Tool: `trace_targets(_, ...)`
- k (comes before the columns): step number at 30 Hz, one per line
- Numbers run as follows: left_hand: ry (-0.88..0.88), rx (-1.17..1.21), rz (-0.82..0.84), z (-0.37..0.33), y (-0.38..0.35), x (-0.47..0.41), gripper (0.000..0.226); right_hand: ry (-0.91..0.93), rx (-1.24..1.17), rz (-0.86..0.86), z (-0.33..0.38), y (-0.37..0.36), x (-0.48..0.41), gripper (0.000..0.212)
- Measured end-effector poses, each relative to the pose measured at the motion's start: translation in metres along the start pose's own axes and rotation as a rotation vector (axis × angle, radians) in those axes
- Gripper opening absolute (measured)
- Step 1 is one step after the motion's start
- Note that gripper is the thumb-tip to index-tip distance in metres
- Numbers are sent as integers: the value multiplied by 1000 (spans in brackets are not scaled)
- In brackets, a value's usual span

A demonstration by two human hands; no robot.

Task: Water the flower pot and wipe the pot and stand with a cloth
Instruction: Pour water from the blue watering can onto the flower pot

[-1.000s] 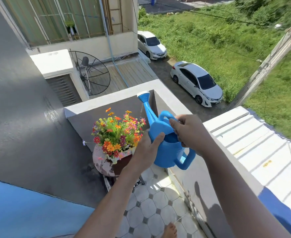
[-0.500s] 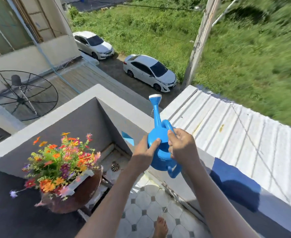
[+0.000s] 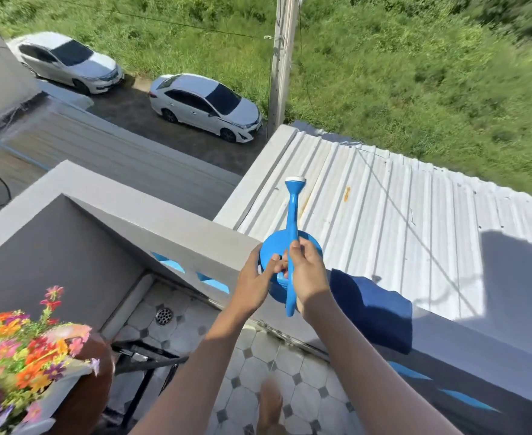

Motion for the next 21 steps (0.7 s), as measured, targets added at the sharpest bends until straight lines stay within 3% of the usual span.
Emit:
trace_targets(7, 3, 8, -2, 11, 1, -38, 52, -7, -149, 111, -5, 0, -16, 31)
trace_targets(15, 5, 52, 36, 17, 6, -44, 45, -29, -237, 190, 0, -1, -15, 24)
trace_targets(21, 33, 72, 48, 22, 7, -49, 41, -52, -248, 268, -1, -1, -11, 38)
Point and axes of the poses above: each hand's wrist, its own x-axis away from the middle knuckle, its own y-axis out of the back of the hand, z = x × y, the point moved 6 cm from there along -x, towards the middle knuckle, and after that the axes turned 1 degree about z, right-handed, at the moved point
